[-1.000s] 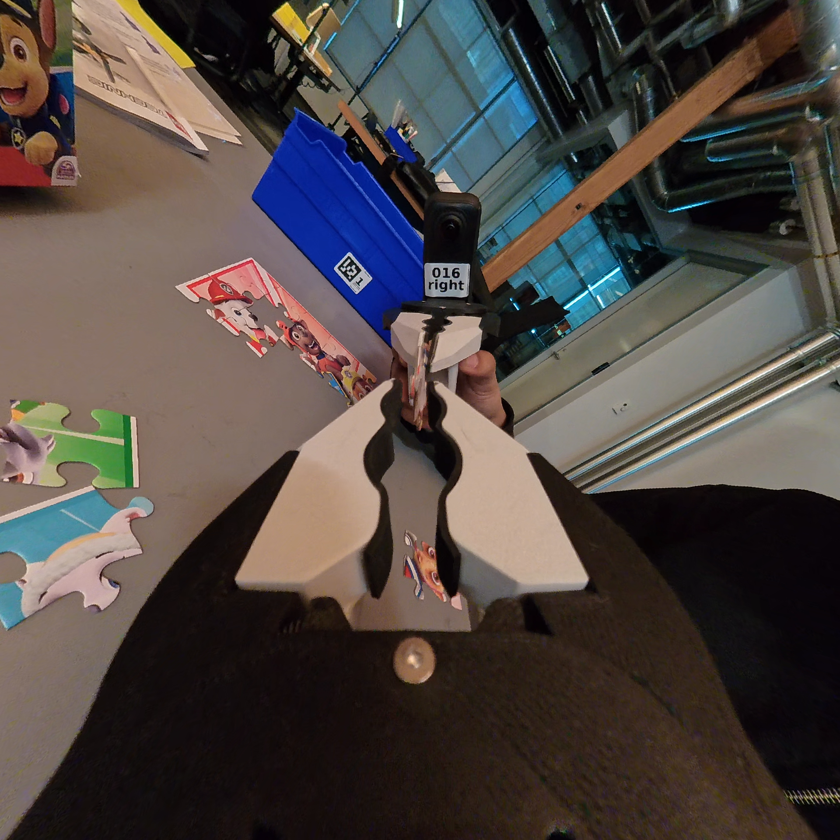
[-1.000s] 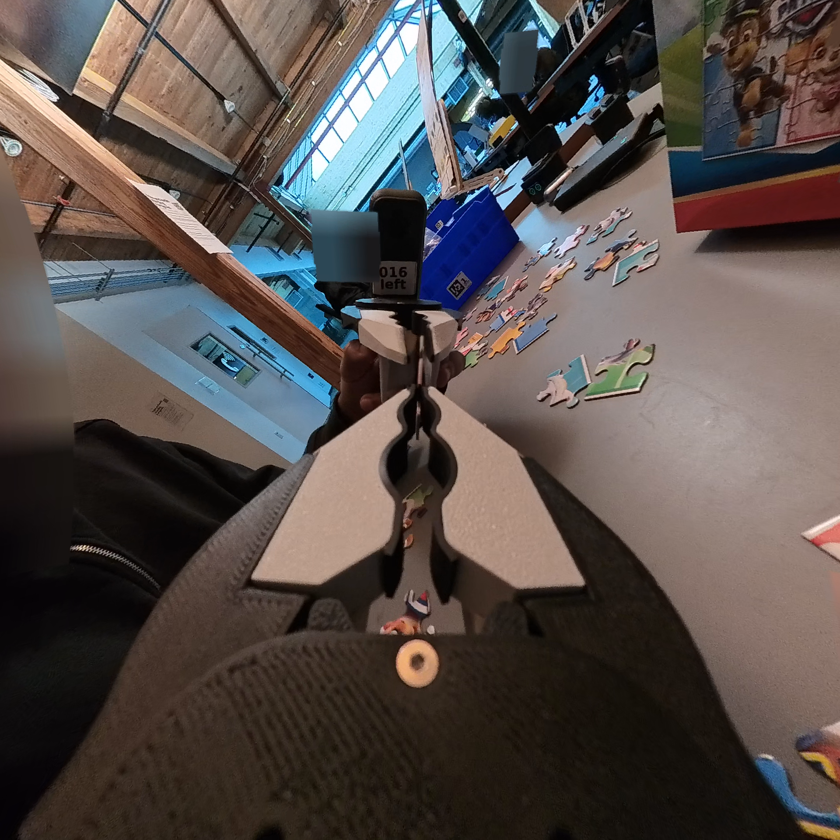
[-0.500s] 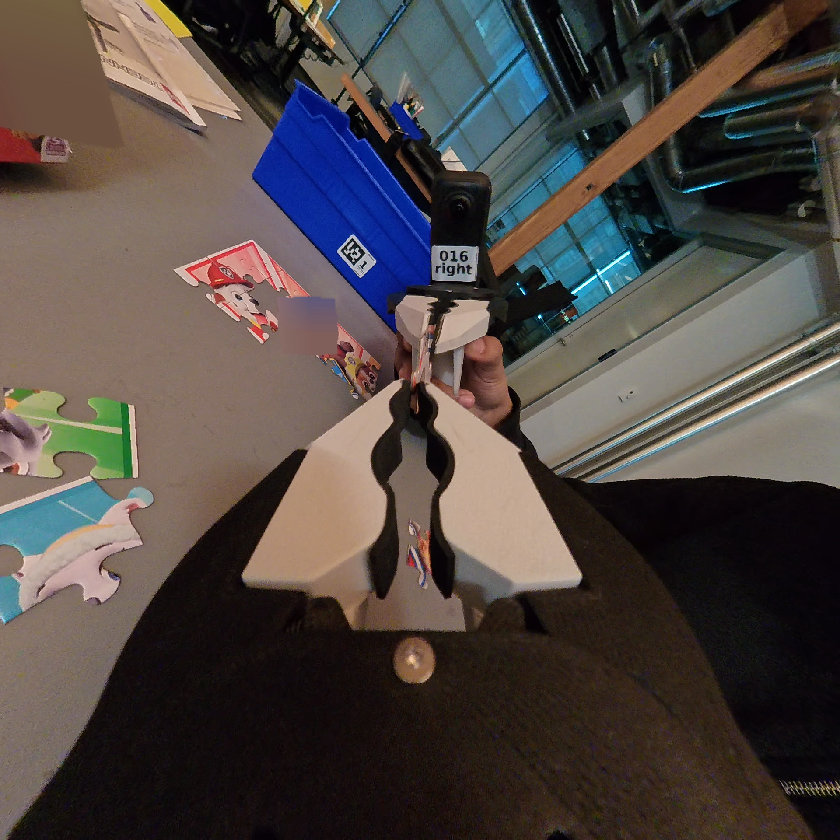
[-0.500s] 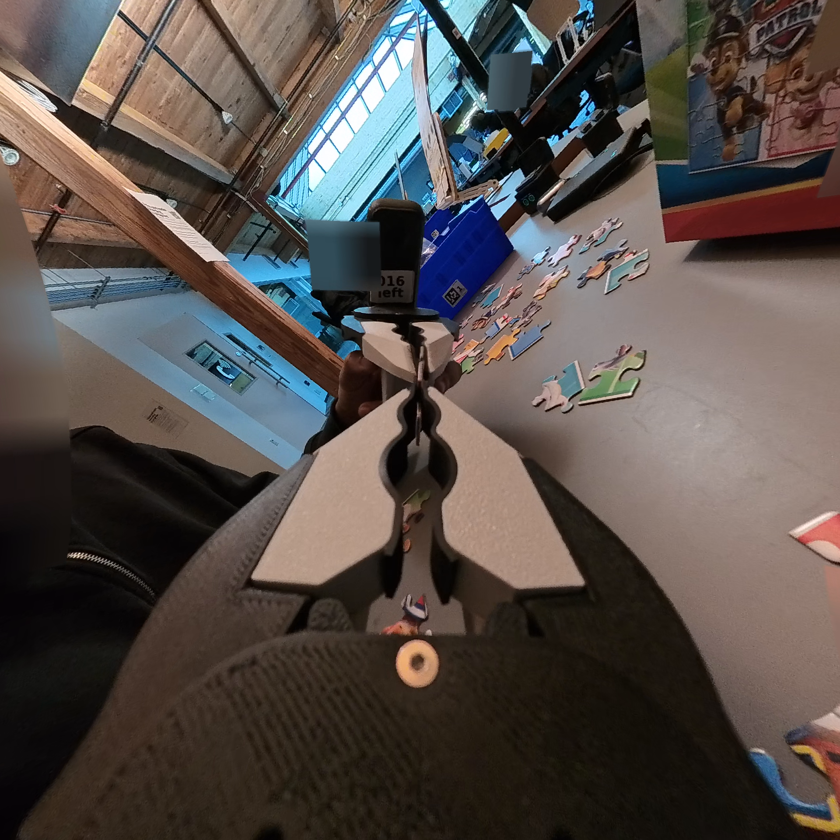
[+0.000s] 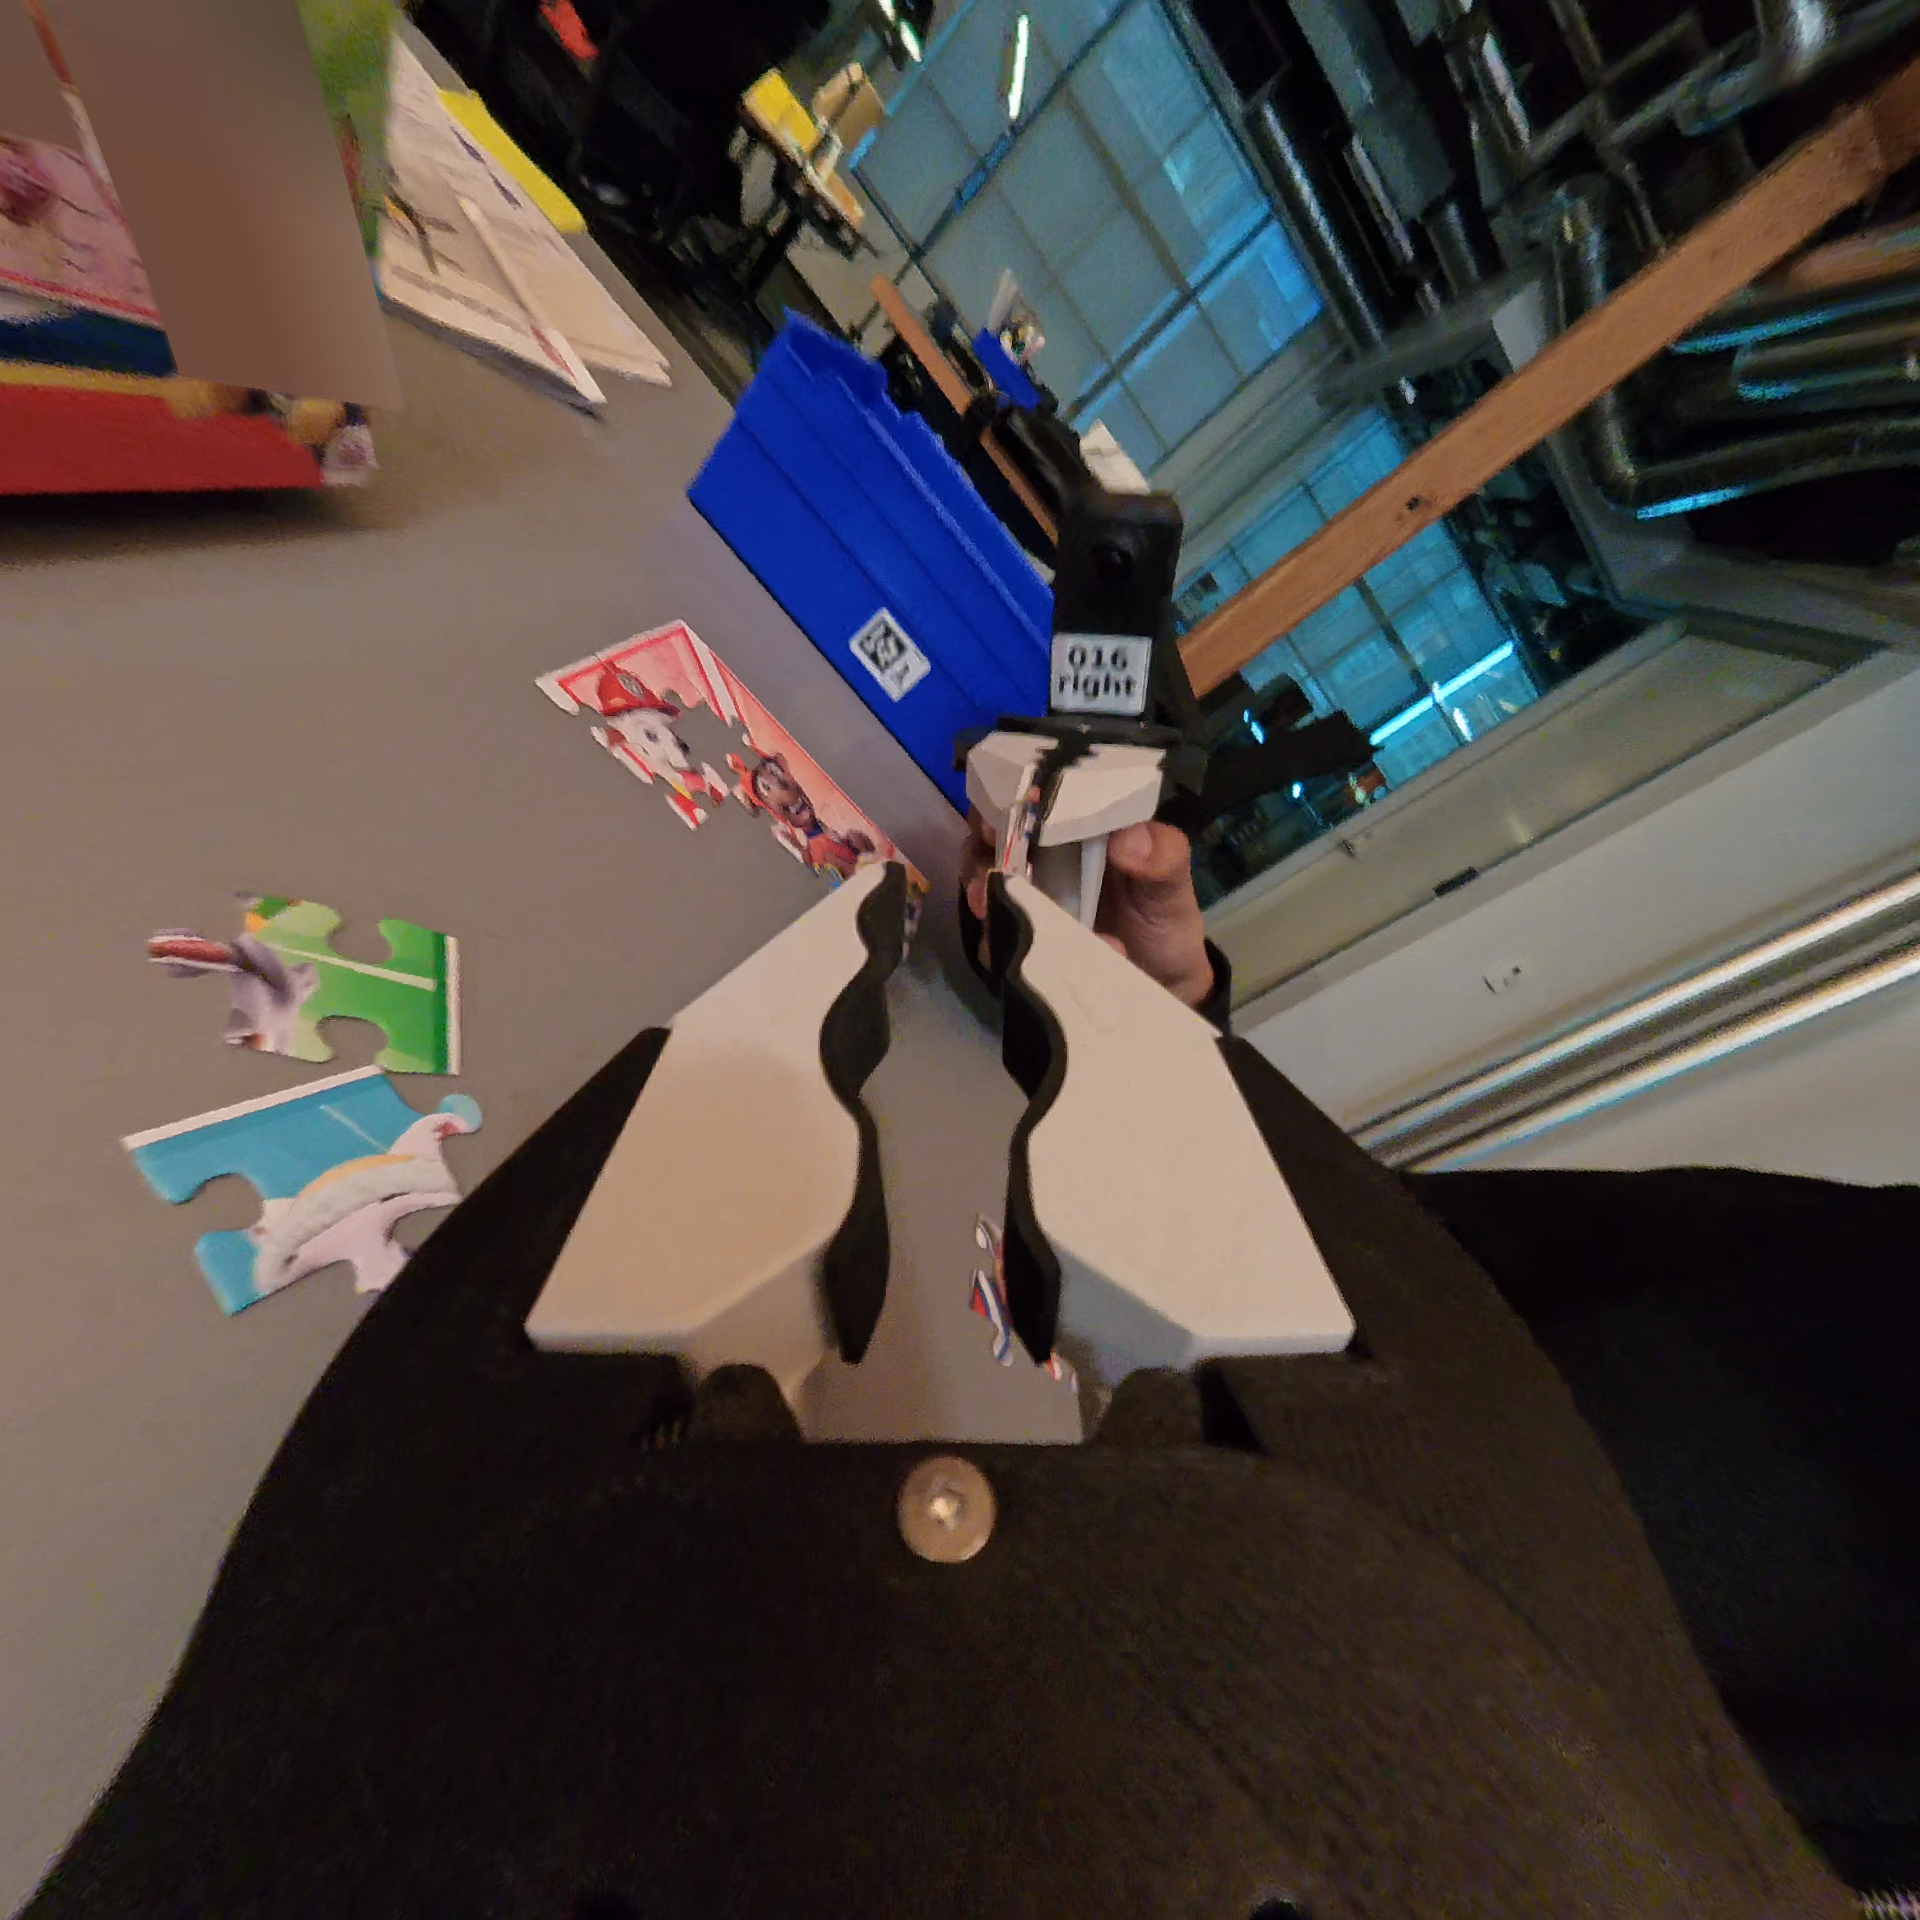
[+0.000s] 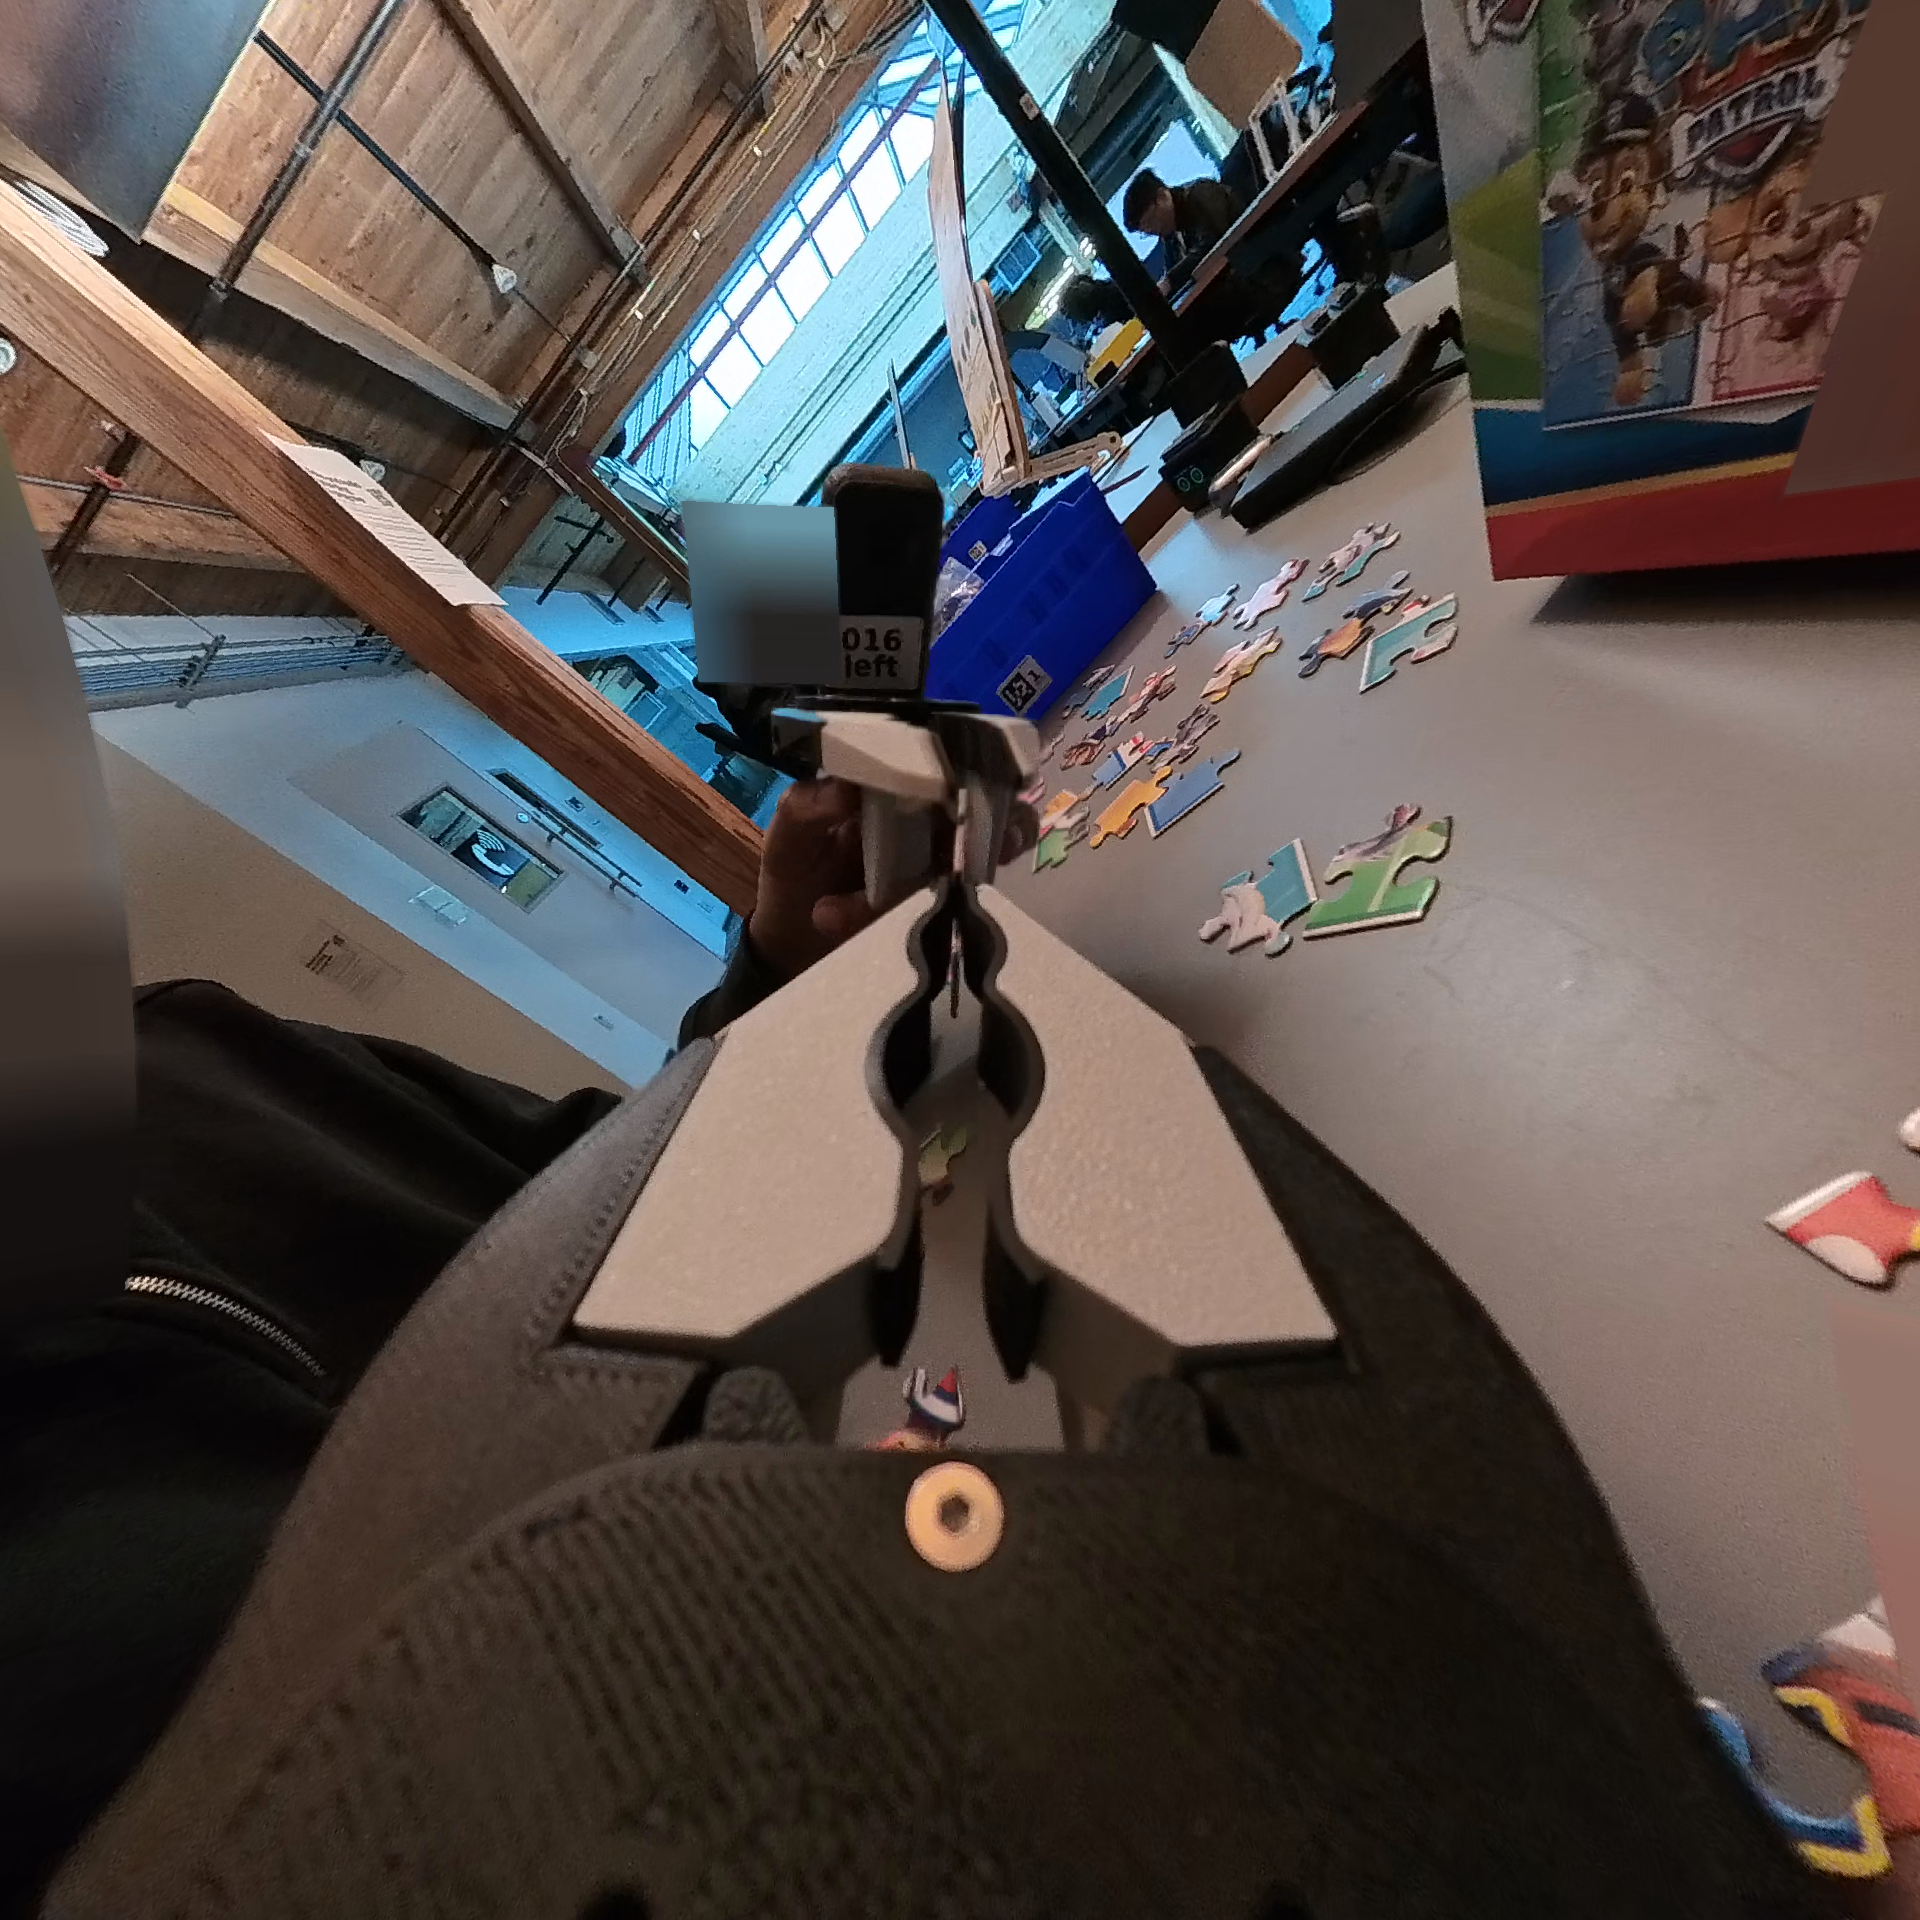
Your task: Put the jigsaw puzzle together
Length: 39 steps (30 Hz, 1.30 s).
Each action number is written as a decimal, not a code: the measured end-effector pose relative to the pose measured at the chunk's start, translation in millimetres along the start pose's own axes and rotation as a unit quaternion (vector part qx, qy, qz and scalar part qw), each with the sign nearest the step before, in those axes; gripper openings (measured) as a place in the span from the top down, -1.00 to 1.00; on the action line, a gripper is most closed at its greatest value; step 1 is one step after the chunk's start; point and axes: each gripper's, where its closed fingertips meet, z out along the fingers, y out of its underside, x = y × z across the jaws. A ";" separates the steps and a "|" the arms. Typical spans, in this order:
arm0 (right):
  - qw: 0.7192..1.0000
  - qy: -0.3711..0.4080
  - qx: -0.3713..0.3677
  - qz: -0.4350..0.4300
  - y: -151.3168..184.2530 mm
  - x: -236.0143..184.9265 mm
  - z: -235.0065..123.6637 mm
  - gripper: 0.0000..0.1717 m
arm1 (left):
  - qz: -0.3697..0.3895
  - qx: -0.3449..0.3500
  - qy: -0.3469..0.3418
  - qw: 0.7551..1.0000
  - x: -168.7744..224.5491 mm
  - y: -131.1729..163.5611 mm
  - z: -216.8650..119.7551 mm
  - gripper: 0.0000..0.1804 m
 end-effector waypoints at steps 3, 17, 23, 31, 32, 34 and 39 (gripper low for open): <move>1.000 0.005 0.012 0.000 -3.9 2.4 -2.8 1.00 | -0.013 0.050 -0.003 0.999 4.4 -25.0 -28.3 0.83; 0.975 0.164 -0.116 -0.091 34.5 22.3 88.3 1.00 | 0.141 0.204 -0.451 0.857 -7.8 -94.7 -283.5 0.60; 0.974 0.086 -0.209 0.012 86.5 -5.0 177.6 1.00 | 0.112 0.228 -0.453 0.855 -18.9 -88.3 -319.1 0.60; 0.955 0.116 -0.271 0.040 113.7 19.2 195.8 1.00 | 0.093 0.246 -0.460 0.848 -31.0 -82.5 -346.0 0.61; 0.954 0.119 -0.270 0.043 113.8 21.2 194.5 1.00 | 0.091 0.248 -0.453 0.851 -31.0 -82.9 -344.6 0.62; 0.954 0.124 -0.268 0.047 112.6 24.3 191.2 0.96 | 0.090 0.245 -0.448 0.855 -31.9 -82.9 -341.5 0.62; 0.957 0.151 -0.247 0.013 89.6 29.9 172.2 0.87 | 0.101 0.237 -0.459 0.850 -30.2 -84.6 -337.9 0.62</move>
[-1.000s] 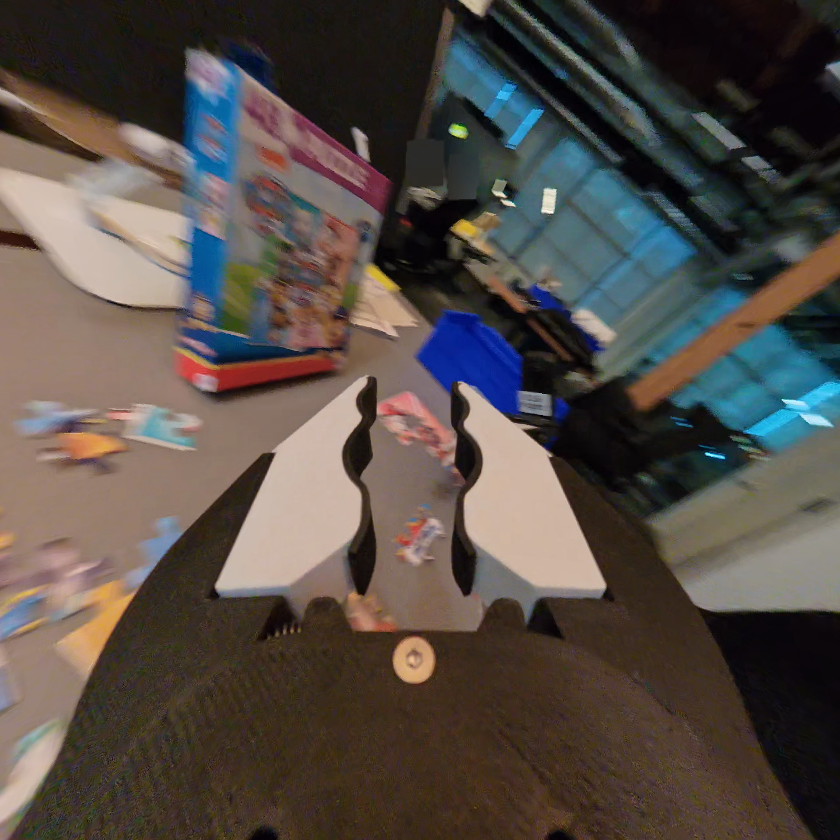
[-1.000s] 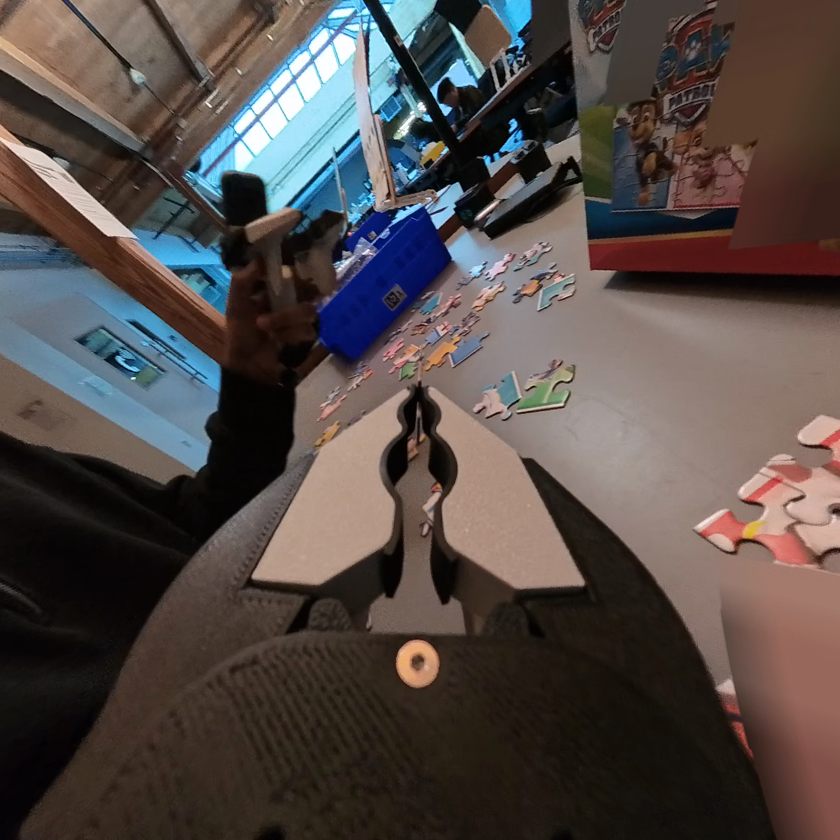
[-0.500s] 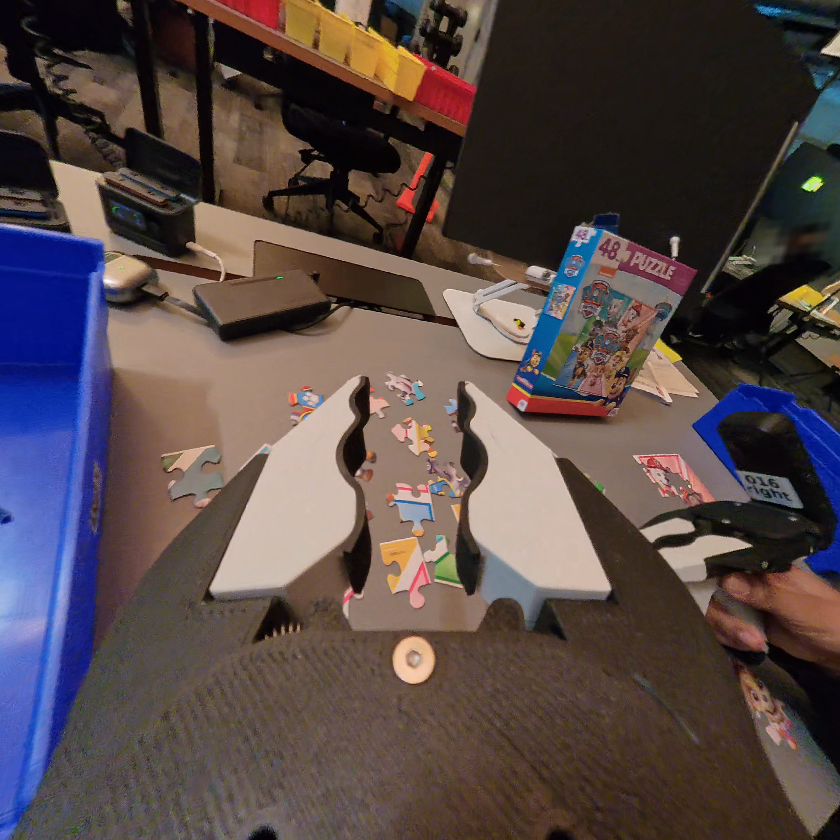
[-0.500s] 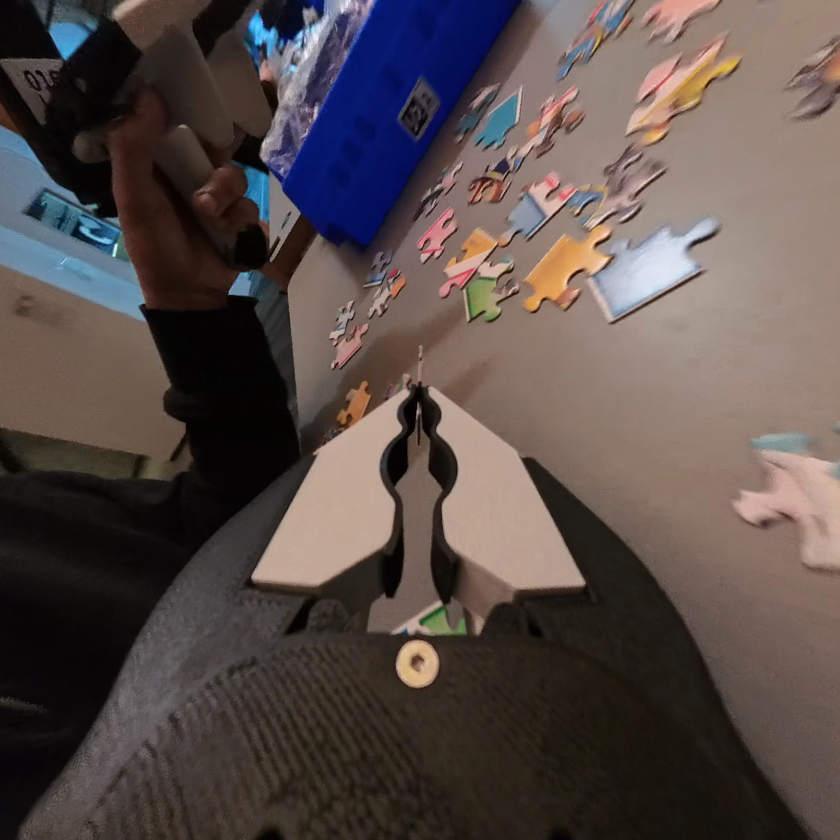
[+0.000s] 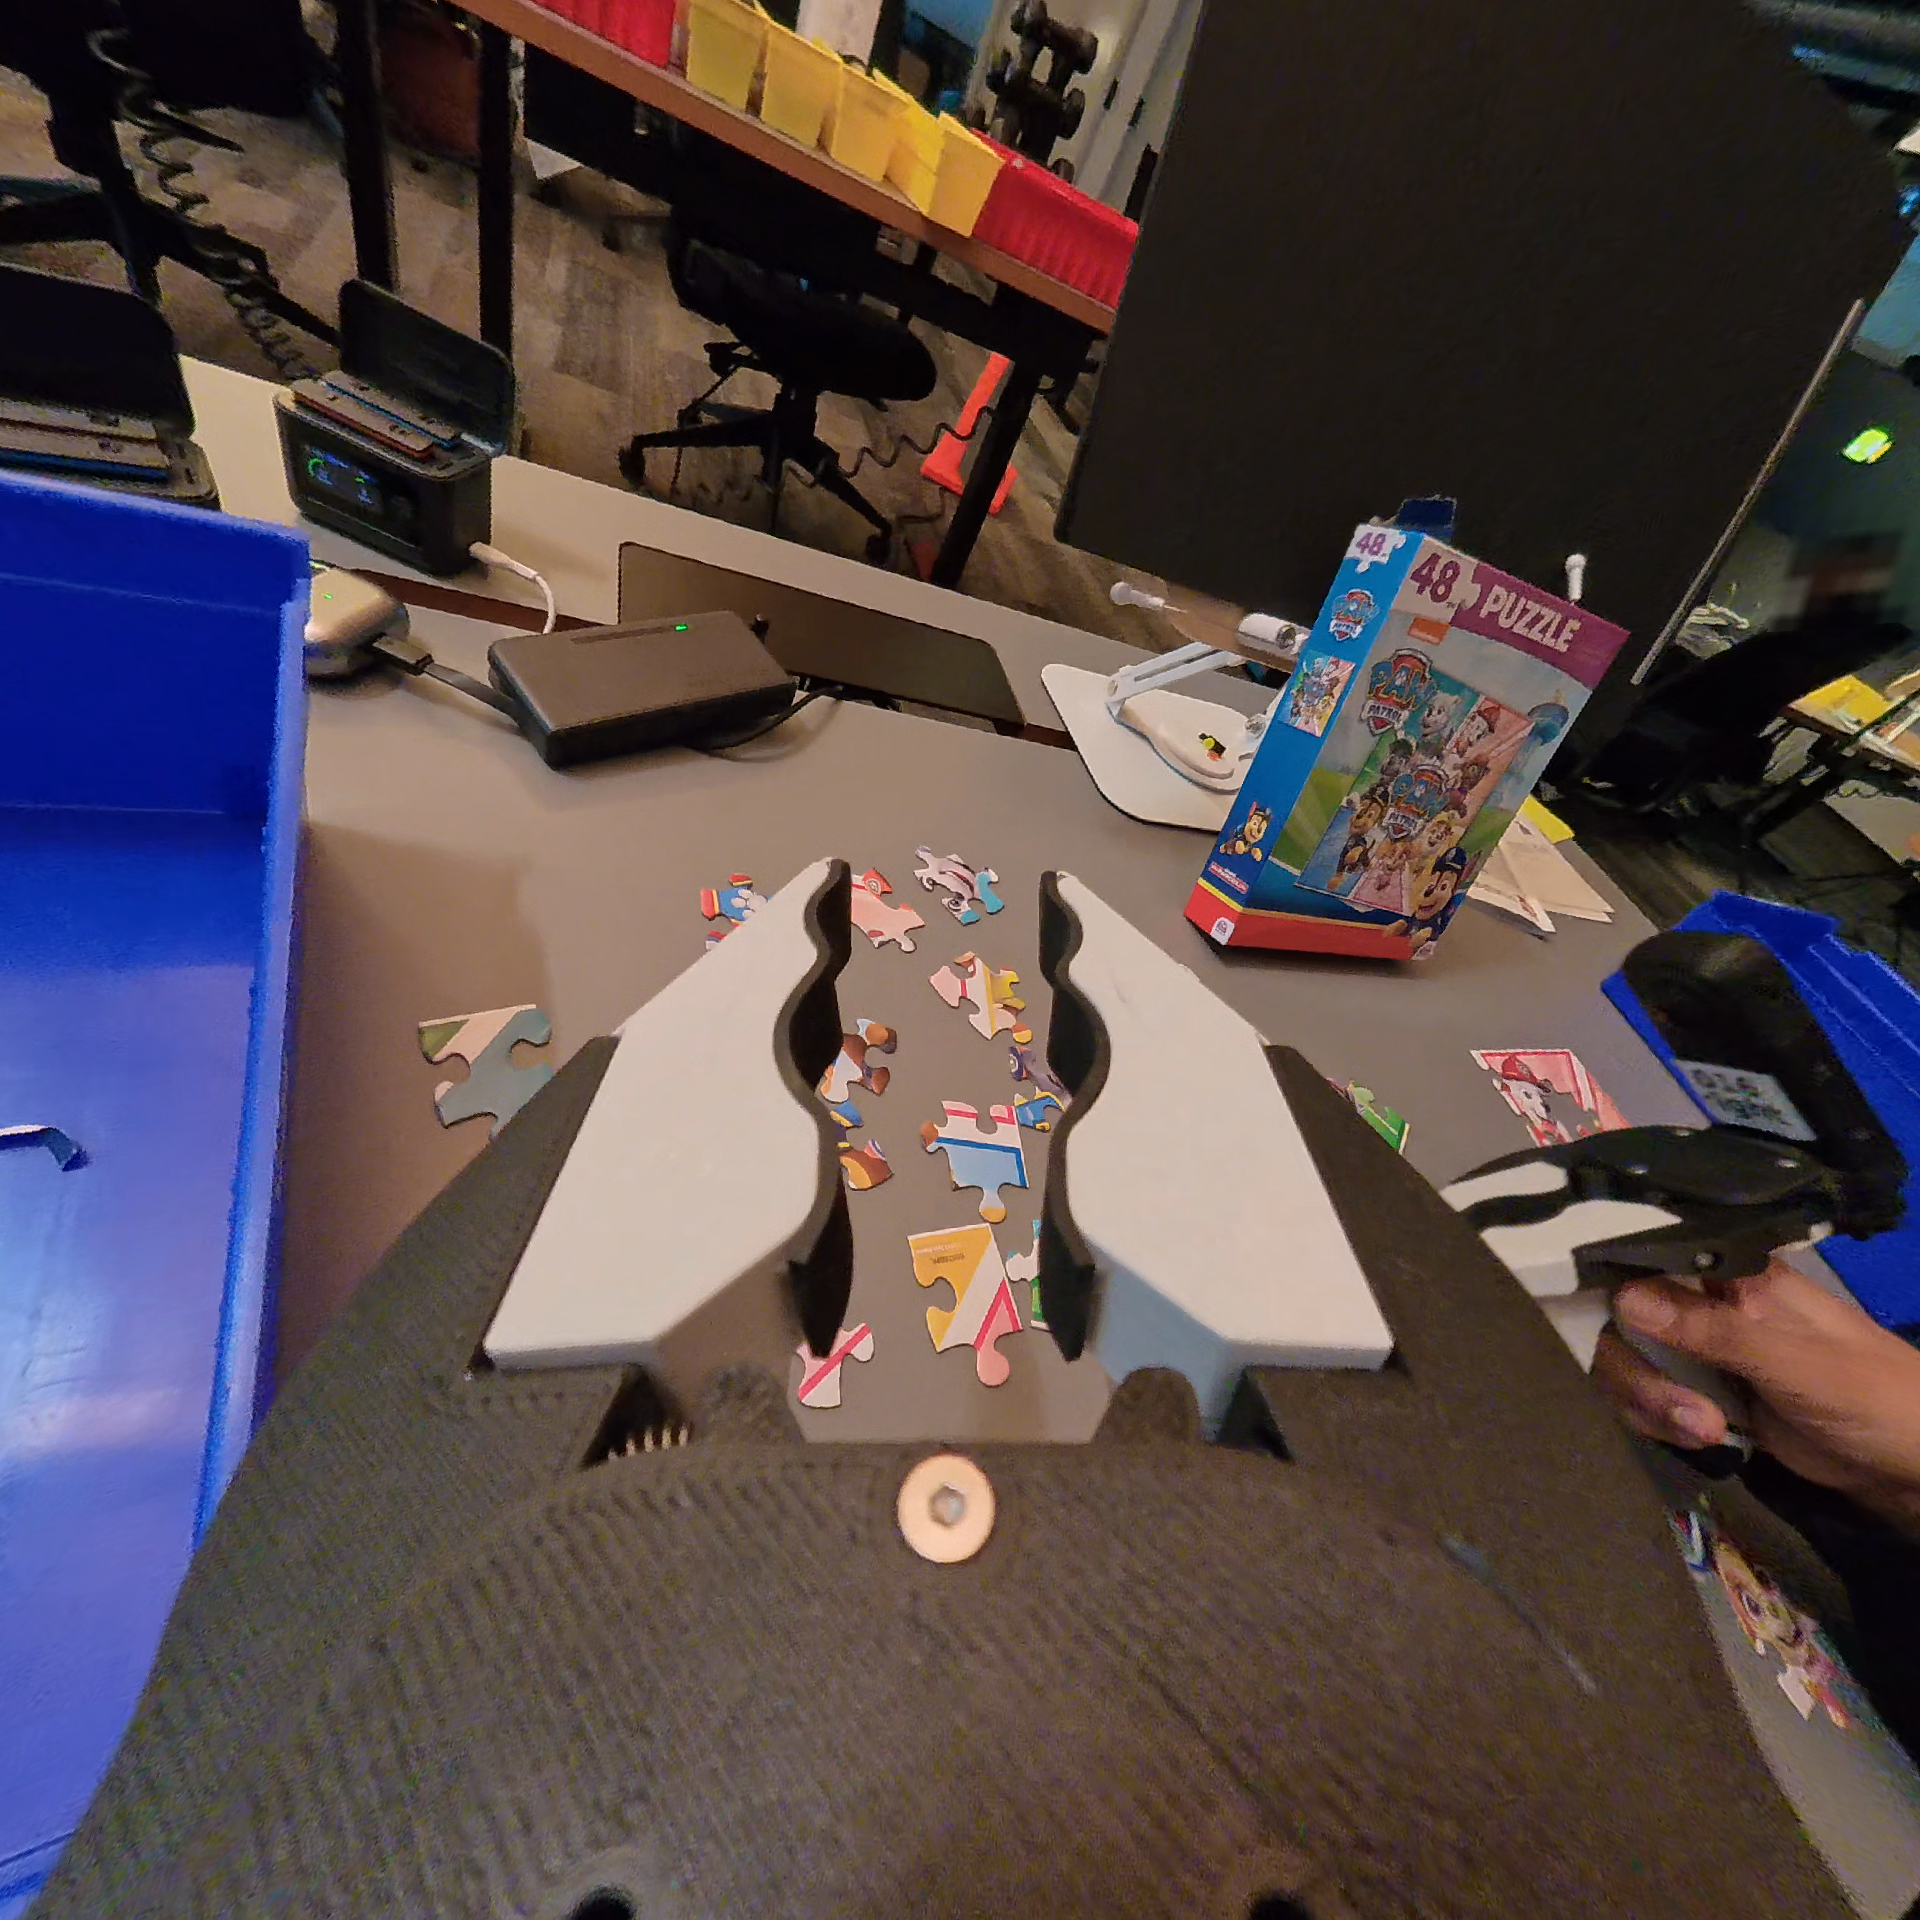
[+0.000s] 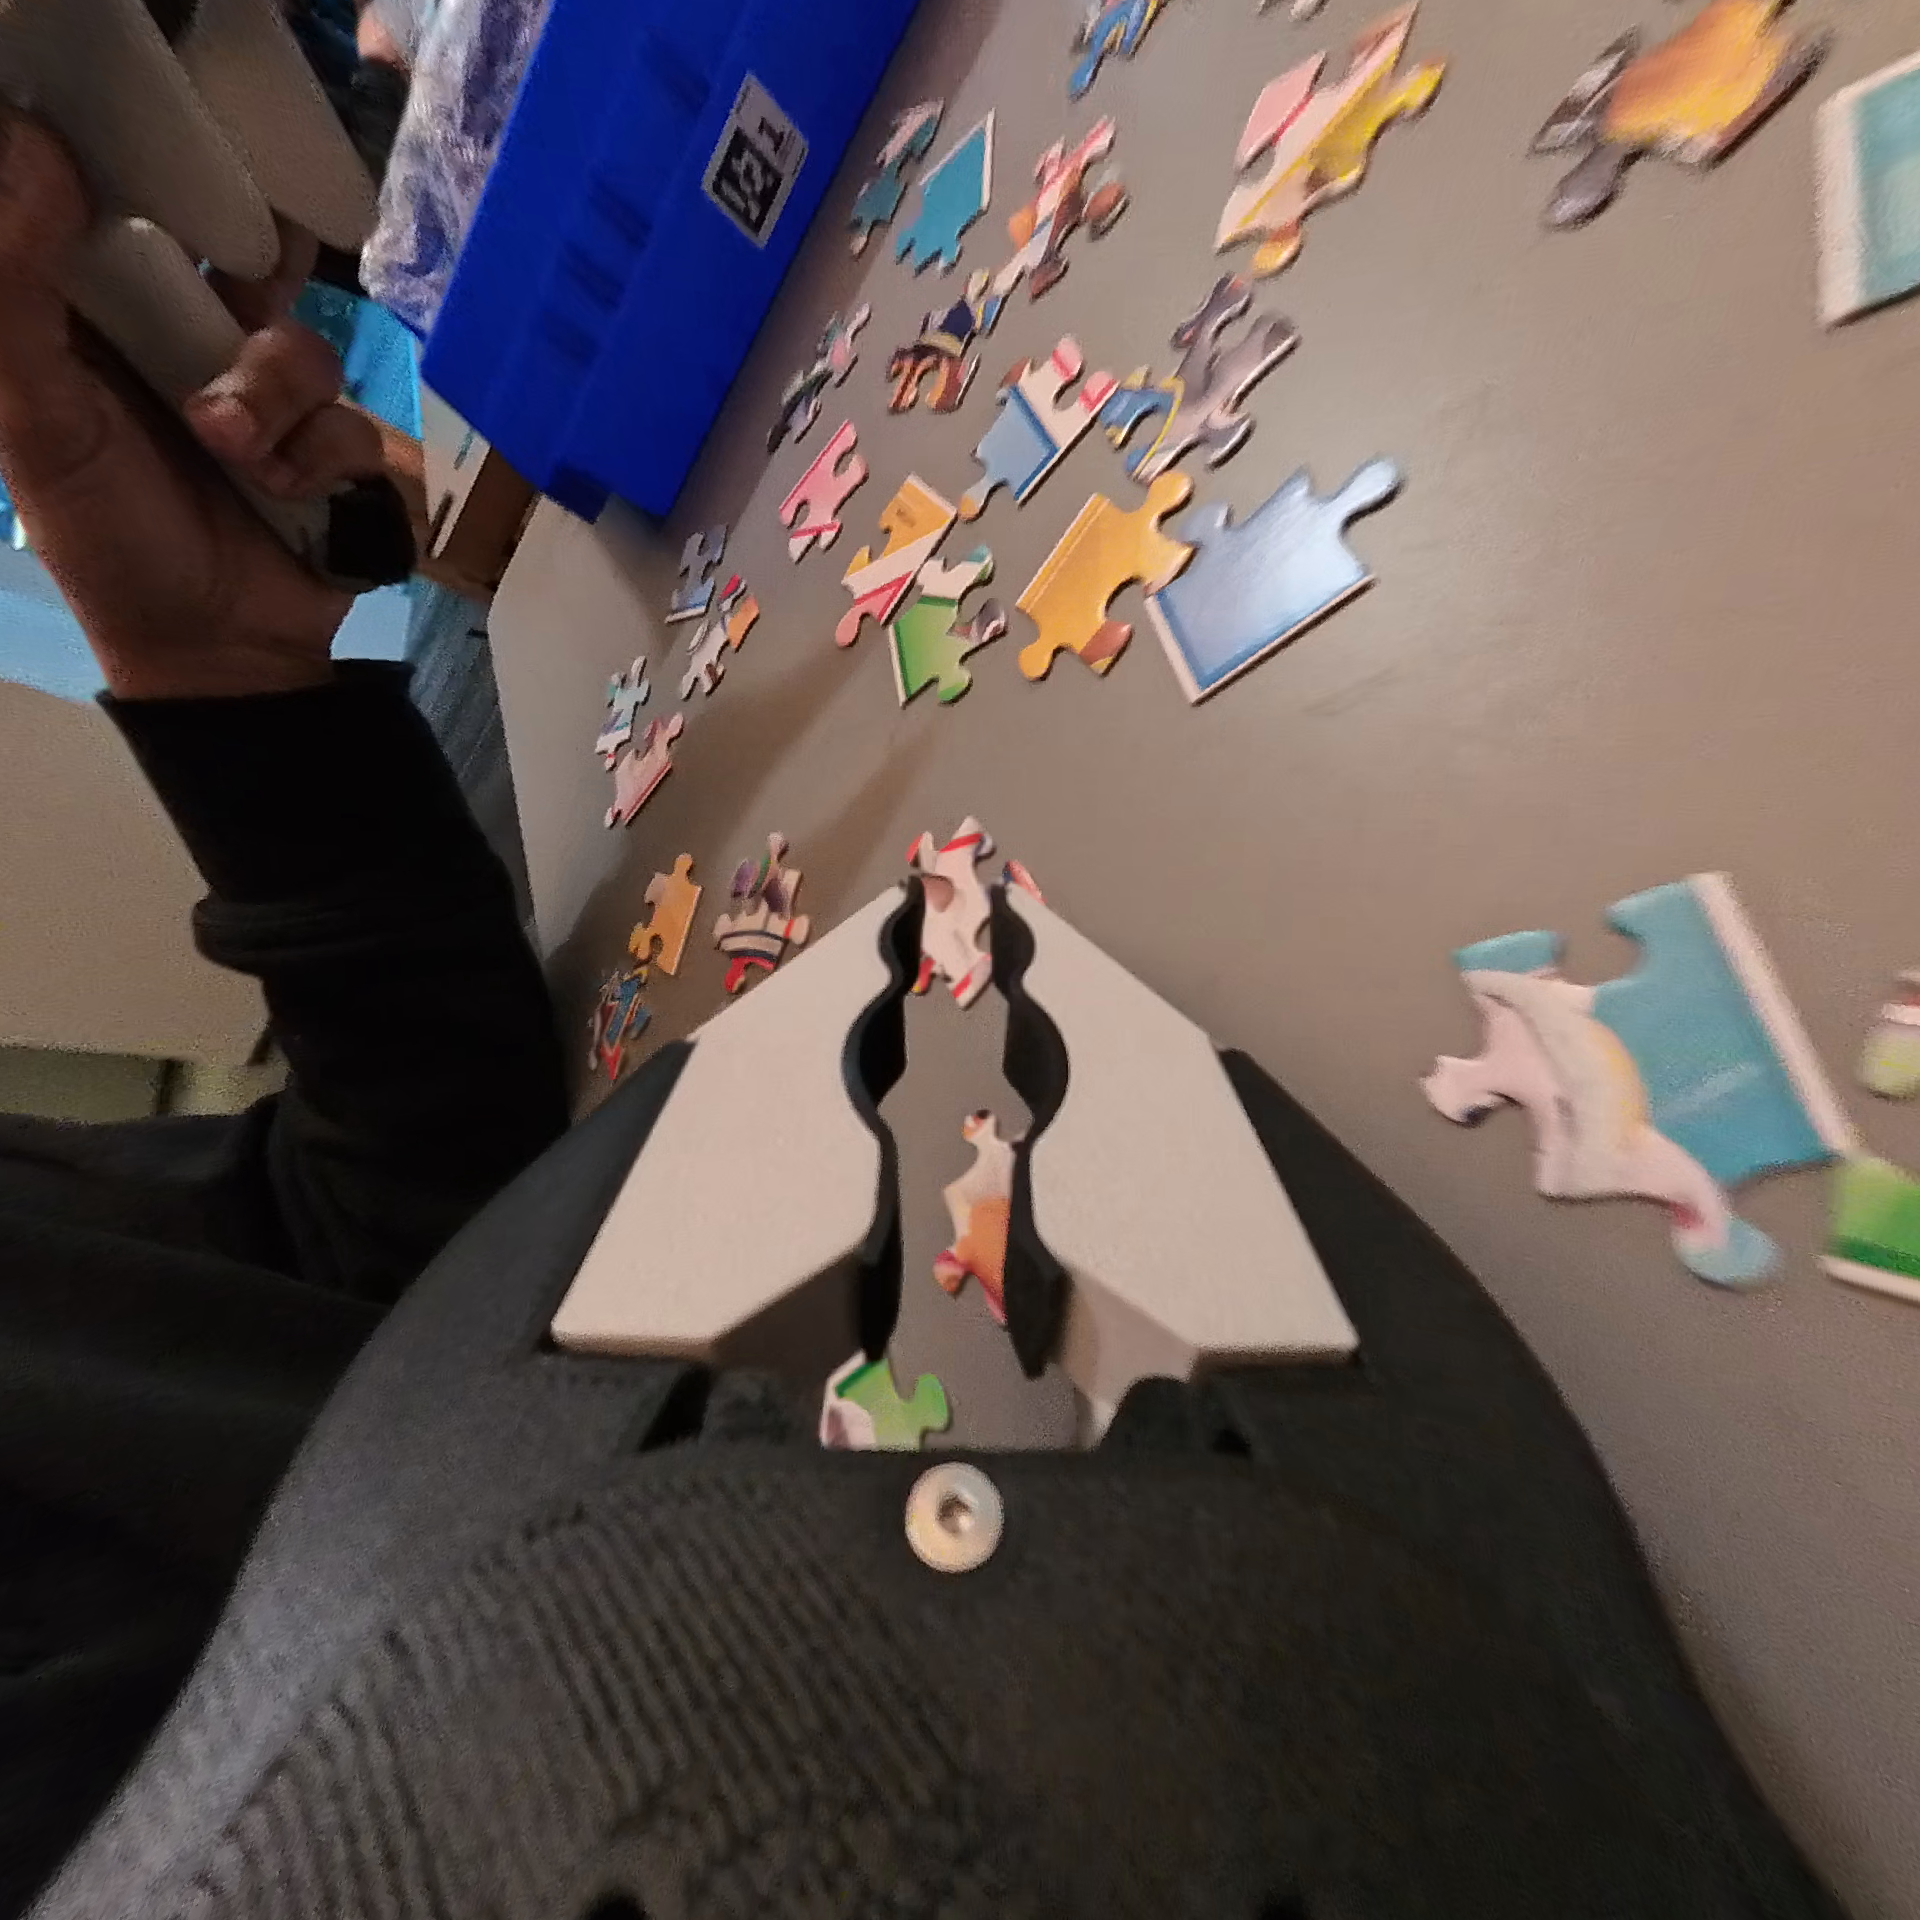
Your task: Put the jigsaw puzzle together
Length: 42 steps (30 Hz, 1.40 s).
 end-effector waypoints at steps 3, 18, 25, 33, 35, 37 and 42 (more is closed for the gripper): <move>0.998 0.007 0.057 -0.030 -17.7 -0.4 -28.8 0.94 | 0.003 0.008 0.001 1.000 3.7 -4.3 -2.3 0.63; 0.865 0.231 0.275 -0.349 -33.7 28.1 -180.0 1.00 | 0.049 0.000 0.002 0.999 30.5 -3.1 13.5 0.67; 0.878 0.164 0.327 -0.309 -30.9 28.8 -194.1 1.00 | 0.062 -0.004 -0.011 0.998 38.3 -5.6 11.2 0.68; 0.873 0.199 0.326 -0.304 -31.7 37.1 -196.0 1.00 | 0.111 -0.021 -0.055 0.992 57.7 -12.5 -8.8 0.63; 0.872 0.198 0.325 -0.308 -31.5 34.9 -193.6 1.00 | 0.119 -0.026 -0.070 0.990 54.9 -11.2 -8.7 0.62; 0.873 0.194 0.323 -0.309 -31.3 33.1 -190.6 1.00 | 0.116 -0.030 -0.074 0.990 51.1 -8.8 -5.5 0.61; 0.873 0.192 0.319 -0.313 -30.6 30.2 -187.5 1.00 | 0.082 -0.058 -0.081 0.992 20.8 6.8 5.9 0.60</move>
